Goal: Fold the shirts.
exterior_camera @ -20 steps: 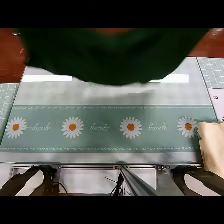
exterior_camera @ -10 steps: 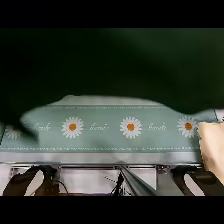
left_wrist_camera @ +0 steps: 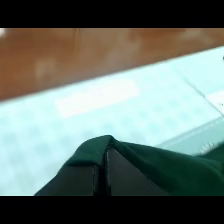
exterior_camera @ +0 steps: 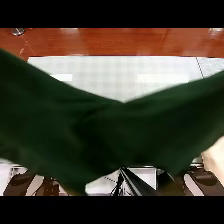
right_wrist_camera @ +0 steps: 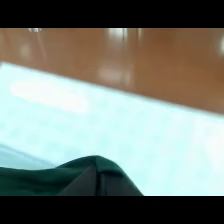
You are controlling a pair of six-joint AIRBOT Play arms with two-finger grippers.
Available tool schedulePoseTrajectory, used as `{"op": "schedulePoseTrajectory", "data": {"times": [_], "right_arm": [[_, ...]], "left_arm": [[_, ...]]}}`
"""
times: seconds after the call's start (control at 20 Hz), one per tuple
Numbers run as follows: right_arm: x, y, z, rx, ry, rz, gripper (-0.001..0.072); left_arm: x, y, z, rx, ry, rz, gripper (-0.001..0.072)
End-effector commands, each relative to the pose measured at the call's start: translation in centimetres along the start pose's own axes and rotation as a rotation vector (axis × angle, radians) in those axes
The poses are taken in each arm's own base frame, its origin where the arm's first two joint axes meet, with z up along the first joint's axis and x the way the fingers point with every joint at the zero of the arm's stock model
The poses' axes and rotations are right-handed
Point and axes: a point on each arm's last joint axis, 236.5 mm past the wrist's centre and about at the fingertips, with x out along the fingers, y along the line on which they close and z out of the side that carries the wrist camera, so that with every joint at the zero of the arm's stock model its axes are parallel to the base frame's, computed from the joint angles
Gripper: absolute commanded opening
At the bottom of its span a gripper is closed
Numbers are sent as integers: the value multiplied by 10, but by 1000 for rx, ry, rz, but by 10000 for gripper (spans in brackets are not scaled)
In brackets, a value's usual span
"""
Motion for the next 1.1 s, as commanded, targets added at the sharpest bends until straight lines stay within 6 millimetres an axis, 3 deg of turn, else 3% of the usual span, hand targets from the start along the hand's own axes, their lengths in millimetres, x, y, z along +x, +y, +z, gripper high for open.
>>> {"op": "schedulePoseTrajectory", "data": {"times": [0.0, 0.15, 0.35, 0.45, 0.6, 0.65, 0.7, 0.75, 0.85, 0.9, 0.95, 1.05], "right_arm": [[94, -43, -44, 109, 131, -26, 18], [177, -70, -60, 191, 217, -1, 18], [292, -102, -84, 362, 277, 40, 19], [341, -109, -94, 484, 288, 81, 19], [391, -112, -98, 598, 305, 145, 20], [402, -117, -99, 630, 315, 152, 131], [406, -119, -98, 655, 324, 173, 445], [405, -124, -96, 672, 337, 192, 624], [382, -147, -97, 670, 388, 191, 624], [361, -161, -103, 650, 437, 186, 623], [335, -177, -118, 614, 513, 171, 623], [272, -214, -168, 547, 725, 60, 623]], "left_arm": [[75, 68, -65, -226, 148, 5, 24], [136, 125, -106, -398, 216, 39, 24], [212, 176, -138, -489, 262, 70, 24], [247, 187, -155, -549, 272, 69, 25], [288, 199, -163, -658, 224, 65, 28], [295, 203, -165, -686, 210, 69, 83], [298, 206, -169, -698, 216, 71, 369], [297, 208, -174, -703, 229, 76, 692], [276, 220, -185, -704, 304, 72, 706], [256, 229, -198, -700, 380, 80, 705], [231, 240, -218, -709, 475, 95, 704], [168, 259, -277, -792, 710, 172, 704]]}}
